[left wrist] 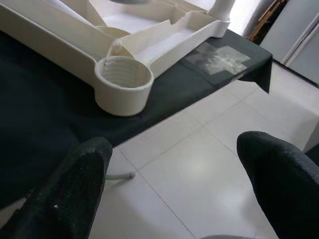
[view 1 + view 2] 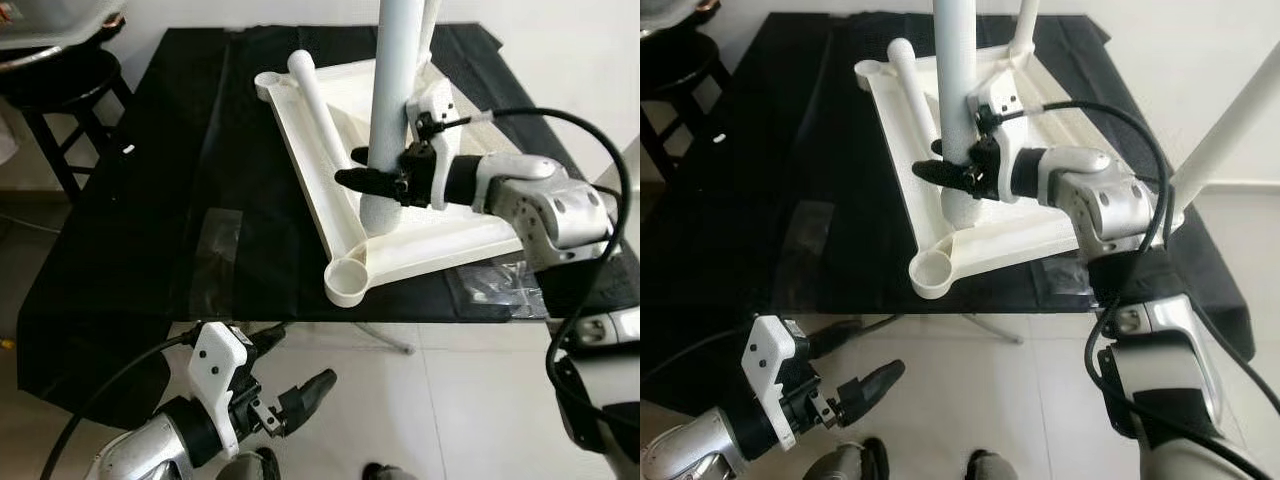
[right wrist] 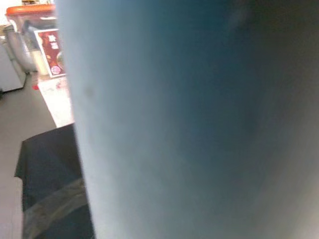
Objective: Building children table
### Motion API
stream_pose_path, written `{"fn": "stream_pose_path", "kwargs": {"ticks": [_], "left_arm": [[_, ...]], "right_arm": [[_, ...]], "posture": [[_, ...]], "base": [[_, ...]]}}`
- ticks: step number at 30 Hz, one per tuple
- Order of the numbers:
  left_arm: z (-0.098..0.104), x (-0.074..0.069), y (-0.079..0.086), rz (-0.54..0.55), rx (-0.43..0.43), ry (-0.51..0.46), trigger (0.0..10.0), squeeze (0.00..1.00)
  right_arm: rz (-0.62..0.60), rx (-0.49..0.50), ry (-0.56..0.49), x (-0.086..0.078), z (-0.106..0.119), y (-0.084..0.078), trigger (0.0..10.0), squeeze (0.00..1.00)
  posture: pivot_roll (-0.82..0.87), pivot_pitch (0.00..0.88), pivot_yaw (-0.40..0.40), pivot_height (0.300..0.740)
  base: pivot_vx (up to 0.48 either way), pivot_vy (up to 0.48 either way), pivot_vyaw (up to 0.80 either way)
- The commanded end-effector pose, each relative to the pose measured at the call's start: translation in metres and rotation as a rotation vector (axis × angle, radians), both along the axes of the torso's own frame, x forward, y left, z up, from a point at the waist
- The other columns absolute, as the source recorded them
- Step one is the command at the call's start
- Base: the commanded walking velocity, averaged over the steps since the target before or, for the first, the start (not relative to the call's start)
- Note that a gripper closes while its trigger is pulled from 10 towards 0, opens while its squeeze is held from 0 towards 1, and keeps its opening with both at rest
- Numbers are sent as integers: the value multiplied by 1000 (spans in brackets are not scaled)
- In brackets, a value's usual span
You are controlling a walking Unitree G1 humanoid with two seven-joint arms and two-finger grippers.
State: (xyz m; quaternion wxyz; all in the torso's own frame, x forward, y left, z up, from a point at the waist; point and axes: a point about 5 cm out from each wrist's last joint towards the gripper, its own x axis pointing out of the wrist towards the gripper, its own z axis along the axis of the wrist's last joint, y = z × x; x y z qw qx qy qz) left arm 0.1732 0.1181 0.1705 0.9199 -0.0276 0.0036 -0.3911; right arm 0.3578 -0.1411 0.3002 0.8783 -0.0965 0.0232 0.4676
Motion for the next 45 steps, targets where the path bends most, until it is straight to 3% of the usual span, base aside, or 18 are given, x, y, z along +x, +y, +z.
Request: {"fn": "stream_pose_path", "kwargs": {"ticks": [1, 4, 7, 8, 10, 13, 15, 17, 19, 21, 27, 32, 37, 45], "left_arm": [[-1, -3, -2, 5, 4, -7, 10000, 0], [-2, -4, -3, 25, 14, -31, 10000, 0], [-2, -4, -3, 54, 20, -57, 10000, 0], [-2, -4, -3, 72, 22, -68, 10000, 0], [-2, -4, -3, 72, 22, -68, 10000, 0], [0, -3, -3, 91, 32, -94, 10000, 0], [0, -3, -3, 91, 32, -94, 10000, 0], [2, -5, -2, 98, 47, -117, 10000, 0], [2, -5, -2, 98, 47, -117, 10000, 0], [6, -7, 2, 129, 75, -148, 10000, 0], [9, -11, 7, 198, 141, -208, 10000, 0], [13, -14, 19, 373, 226, -280, 10000, 0], [13, -14, 20, 396, 233, -287, 10000, 0], [14, -19, 21, 418, 248, -300, 10000, 0]], "right_arm": [[7, 15, -12, -1, 5, 2, 10000, 0], [32, 21, -28, -1, 7, 4, 10000, 0], [134, 39, -68, -8, 11, 8, 10000, 0], [223, 45, -91, -16, 13, 10, 10000, 0], [223, 45, -91, -16, 13, 10, 10000, 0], [558, 36, -100, -41, 10, 7, 10000, 0], [558, 36, -100, -41, 10, 7, 10000, 0], [688, -43, -98, -43, 2, 12, 10000, 0], [688, -43, -98, -43, 2, 12, 10000, 0], [778, -102, -103, -41, -1, 25, 10000, 0], [855, -116, -101, -39, 1, 34, 10000, 0], [931, -118, -83, -37, 3, 44, 10000, 0], [954, -128, -80, -37, 3, 47, 10000, 0], [1032, -233, -68, -45, -3, 52, 10000, 0]], "posture": [[-24, 309, -7, 740], [-21, 309, -9, 740], [-20, 309, -10, 740], [-20, 310, -11, 740], [-20, 310, -11, 740], [-13, 321, -9, 740], [-13, 321, -9, 740], [-1, 340, -4, 740], [-1, 340, -4, 740], [12, 364, -6, 740], [26, 387, -4, 740], [36, 401, -3, 740], [40, 409, -2, 740], [37, 409, -6, 740]], "base": [[0, 0, 0], [0, 0, 0], [0, 0, 0], [0, 0, 0], [0, 0, 0], [0, 0, 0], [0, 0, 0], [0, 0, 0], [0, 0, 0], [0, 0, 0], [0, 0, 0], [0, 0, 0], [0, 0, 0], [0, 0, 0]]}}
